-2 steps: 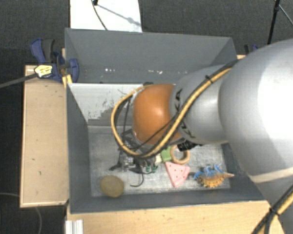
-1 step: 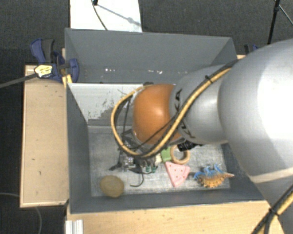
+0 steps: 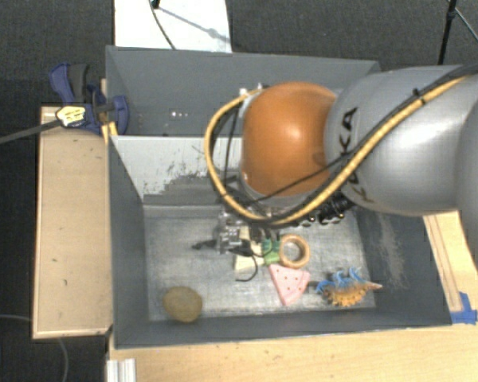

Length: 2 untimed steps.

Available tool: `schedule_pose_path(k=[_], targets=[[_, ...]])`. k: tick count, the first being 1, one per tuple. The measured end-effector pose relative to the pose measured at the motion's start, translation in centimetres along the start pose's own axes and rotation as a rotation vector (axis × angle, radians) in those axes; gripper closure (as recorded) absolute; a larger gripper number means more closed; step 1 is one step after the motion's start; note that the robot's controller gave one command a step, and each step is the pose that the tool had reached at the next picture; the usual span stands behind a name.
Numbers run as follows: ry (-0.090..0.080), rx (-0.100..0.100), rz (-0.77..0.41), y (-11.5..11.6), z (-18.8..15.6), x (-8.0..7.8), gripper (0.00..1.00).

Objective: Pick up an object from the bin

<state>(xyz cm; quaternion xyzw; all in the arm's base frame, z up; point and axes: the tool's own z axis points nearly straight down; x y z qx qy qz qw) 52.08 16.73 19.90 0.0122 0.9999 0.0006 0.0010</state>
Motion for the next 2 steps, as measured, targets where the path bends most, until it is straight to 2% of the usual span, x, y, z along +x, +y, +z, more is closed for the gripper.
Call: schedule_pose_path(k=[1,2], targets=[[0.000,0.000,0.001,0.0,0.0,0.0,1.00],[0.008,0.002,-0.095,-0.8,-2.1,0.7,1.00]])
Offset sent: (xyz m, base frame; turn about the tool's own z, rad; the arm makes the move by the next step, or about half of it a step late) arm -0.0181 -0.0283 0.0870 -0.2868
